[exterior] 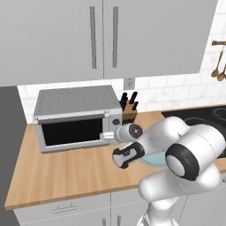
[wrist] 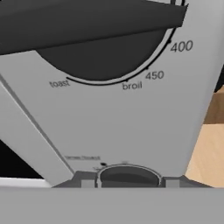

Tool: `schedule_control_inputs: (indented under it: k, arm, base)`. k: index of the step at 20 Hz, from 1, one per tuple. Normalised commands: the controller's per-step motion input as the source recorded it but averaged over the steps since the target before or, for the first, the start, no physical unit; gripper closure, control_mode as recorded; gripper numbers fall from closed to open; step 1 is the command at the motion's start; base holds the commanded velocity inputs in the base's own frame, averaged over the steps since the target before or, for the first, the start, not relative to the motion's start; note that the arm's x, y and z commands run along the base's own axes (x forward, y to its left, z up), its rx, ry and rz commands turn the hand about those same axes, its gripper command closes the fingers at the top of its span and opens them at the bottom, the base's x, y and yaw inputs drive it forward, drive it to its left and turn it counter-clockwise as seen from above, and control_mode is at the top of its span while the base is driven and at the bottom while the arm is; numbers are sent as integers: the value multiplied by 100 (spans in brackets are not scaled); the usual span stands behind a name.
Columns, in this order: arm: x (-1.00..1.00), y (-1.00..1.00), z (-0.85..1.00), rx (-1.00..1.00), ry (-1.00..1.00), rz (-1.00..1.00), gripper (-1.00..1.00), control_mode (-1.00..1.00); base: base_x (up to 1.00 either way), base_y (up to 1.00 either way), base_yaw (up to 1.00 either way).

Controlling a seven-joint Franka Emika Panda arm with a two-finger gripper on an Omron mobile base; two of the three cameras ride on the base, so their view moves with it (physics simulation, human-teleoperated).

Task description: Pick up the kebab skewer and baguette bread, and place them inside the toaster oven. Close the toaster oven door and start by setting the timer.

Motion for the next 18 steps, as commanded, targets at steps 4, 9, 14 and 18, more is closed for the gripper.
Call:
schedule_control_inputs:
  k: [4, 9, 14, 18]
  arm:
    - [0, -10, -9, 10, -5, 0, 100, -100]
    - [0, -8, -19, 11, -17, 0, 100, -100]
    - [-4, -11, -21, 11, -23, 1, 100, -100]
    - [-2, -27, -15, 16, -19, 4, 100, -100]
  base:
    - [0, 0, 0]
    - [0, 0, 0]
    - [0, 0, 0]
    - [0, 0, 0]
